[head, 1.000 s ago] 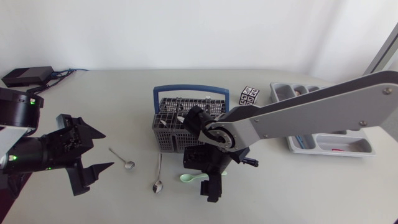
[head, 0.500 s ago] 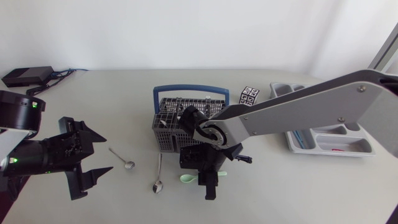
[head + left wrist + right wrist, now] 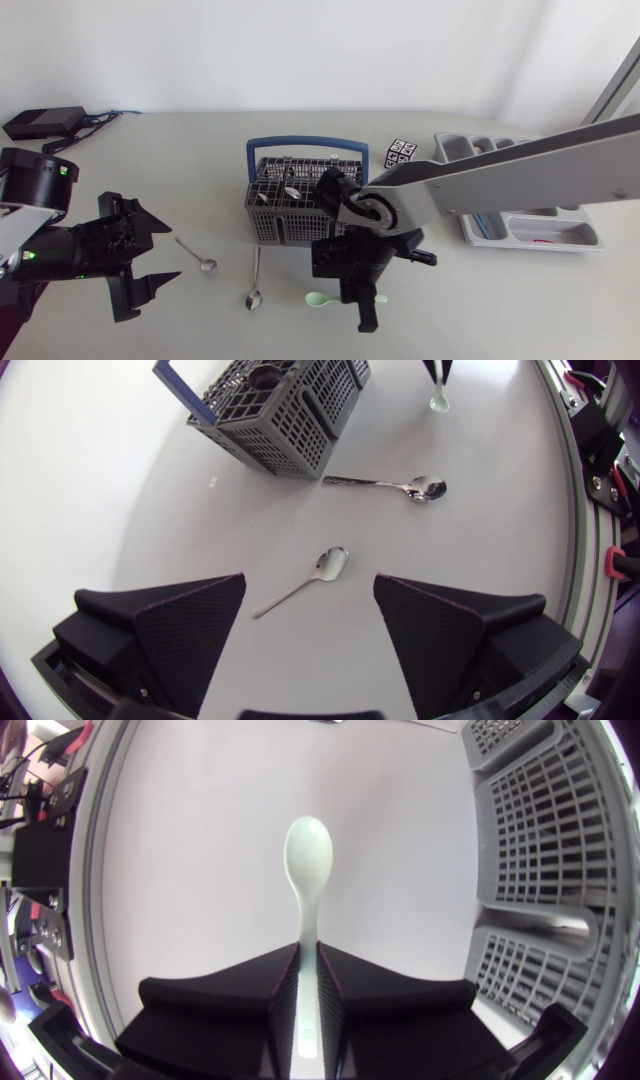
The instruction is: Transfer all utensils from the basket to the drawer tray.
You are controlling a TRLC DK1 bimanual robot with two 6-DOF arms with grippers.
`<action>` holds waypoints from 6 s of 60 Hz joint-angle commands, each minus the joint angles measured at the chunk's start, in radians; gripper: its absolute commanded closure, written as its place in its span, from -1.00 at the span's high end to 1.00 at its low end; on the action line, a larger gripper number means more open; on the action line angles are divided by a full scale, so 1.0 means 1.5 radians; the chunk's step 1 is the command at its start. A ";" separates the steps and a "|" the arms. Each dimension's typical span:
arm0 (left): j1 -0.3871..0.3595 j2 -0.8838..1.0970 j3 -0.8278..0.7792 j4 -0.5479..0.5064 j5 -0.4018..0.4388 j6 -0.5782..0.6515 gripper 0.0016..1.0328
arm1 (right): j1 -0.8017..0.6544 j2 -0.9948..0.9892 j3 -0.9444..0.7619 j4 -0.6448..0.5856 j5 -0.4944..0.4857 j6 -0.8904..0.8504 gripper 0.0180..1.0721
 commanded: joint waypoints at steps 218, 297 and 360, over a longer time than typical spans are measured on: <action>-0.029 0.572 0.262 -0.096 -0.148 0.416 -0.94 | -0.241 -0.532 -0.329 -0.053 -0.059 -0.232 0.92; -0.305 0.245 0.335 0.143 0.170 -0.730 -0.94 | -0.038 -0.441 -0.144 0.197 -0.086 0.345 0.73; -0.384 0.321 0.390 0.282 0.152 -0.918 -0.93 | -0.171 -0.294 0.028 0.235 -0.225 0.475 -0.69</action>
